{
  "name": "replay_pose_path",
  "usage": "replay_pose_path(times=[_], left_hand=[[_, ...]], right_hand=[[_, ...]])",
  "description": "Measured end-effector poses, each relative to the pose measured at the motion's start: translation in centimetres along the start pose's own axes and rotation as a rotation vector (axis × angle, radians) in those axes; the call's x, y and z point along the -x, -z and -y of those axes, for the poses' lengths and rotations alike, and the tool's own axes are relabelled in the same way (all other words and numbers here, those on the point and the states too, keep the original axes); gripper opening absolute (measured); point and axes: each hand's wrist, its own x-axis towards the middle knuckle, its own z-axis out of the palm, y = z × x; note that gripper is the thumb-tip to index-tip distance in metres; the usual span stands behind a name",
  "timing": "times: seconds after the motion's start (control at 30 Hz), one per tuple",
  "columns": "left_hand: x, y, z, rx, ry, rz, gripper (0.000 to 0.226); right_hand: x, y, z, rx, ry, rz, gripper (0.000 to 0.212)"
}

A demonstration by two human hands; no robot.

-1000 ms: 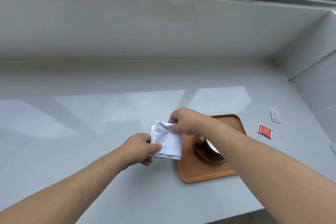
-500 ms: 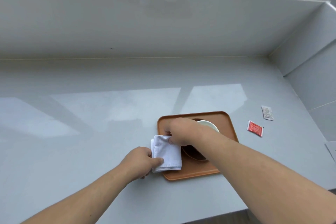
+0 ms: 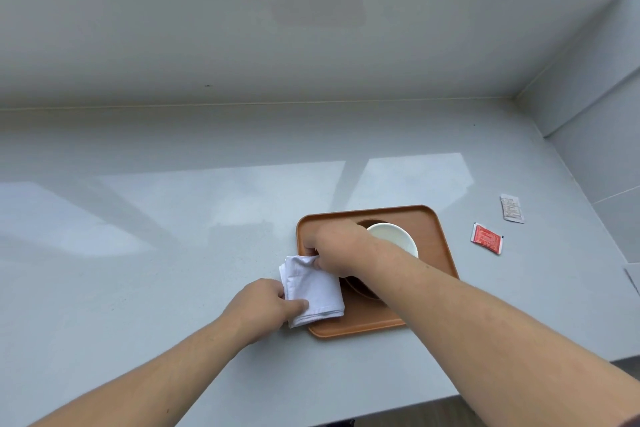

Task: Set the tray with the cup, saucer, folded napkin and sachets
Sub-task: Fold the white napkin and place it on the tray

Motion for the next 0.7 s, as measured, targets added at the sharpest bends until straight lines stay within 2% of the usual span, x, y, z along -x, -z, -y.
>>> replay_pose_path(times=[0.27, 0.4, 0.53, 0.7], left_hand=[[0.2, -1.6, -1.5, -0.104, -0.006, 0.006, 0.051], [0.0, -2.2, -2.2, -0.16, -0.004, -0.022, 0.057], [-0.2, -2.5, -2.2, -0.25, 0.011, -0.059, 0.061], [-0.3, -2.8, -2.3, -0.329, 0.016, -0.088, 0.061]], right_hand=[[0.7, -0.2, -0.9, 0.167, -0.021, 0.187, 0.018], [1.2, -0.6, -1.9, 0.167, -0.04, 0.172, 0.02], [1.0, -1.4, -2.1, 0.181, -0.031, 0.124, 0.005], [0.5, -2.2, -1.8, 0.134, -0.04, 0.068, 0.045]])
